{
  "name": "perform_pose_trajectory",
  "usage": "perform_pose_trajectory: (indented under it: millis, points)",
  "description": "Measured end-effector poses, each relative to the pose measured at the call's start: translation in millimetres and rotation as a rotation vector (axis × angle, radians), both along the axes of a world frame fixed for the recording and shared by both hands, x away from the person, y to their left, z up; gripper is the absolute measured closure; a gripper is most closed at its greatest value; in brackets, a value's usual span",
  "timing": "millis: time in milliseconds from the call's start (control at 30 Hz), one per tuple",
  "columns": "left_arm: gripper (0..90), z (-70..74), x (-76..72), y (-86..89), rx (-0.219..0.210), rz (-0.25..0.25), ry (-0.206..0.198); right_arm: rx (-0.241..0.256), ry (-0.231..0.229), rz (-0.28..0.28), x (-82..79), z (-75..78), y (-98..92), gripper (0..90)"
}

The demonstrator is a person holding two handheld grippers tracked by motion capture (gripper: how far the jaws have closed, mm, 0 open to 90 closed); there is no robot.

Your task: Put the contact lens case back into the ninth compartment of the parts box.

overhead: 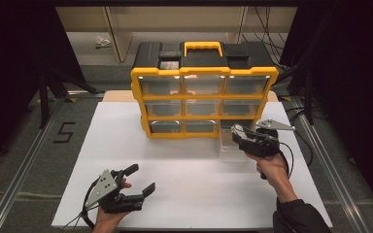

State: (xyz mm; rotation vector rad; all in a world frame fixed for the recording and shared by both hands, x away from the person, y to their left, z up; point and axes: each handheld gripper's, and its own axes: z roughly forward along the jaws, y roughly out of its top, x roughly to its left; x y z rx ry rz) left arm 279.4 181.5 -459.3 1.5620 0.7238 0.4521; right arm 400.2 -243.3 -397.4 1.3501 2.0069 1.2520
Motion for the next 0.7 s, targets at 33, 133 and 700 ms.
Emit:
perform_pose_trajectory:
  millis: [33, 133, 700]
  points:
    - [14.1, 0.0, 0.0, -0.1, 0.0, 0.0, 0.0, 0.003, 0.001, -0.008, 0.4, -0.4, -0.5, 47.7]
    - [14.1, 0.0, 0.0, -0.1, 0.0, 0.0, 0.0, 0.012, 0.004, -0.019, 1.2, -0.2, -2.4, 40.6]
    - [14.1, -0.1, -0.1, -0.4, 0.001, -0.001, 0.001, 0.038, -0.058, 0.045, -11.5, 16.0, 12.9, 31.0]
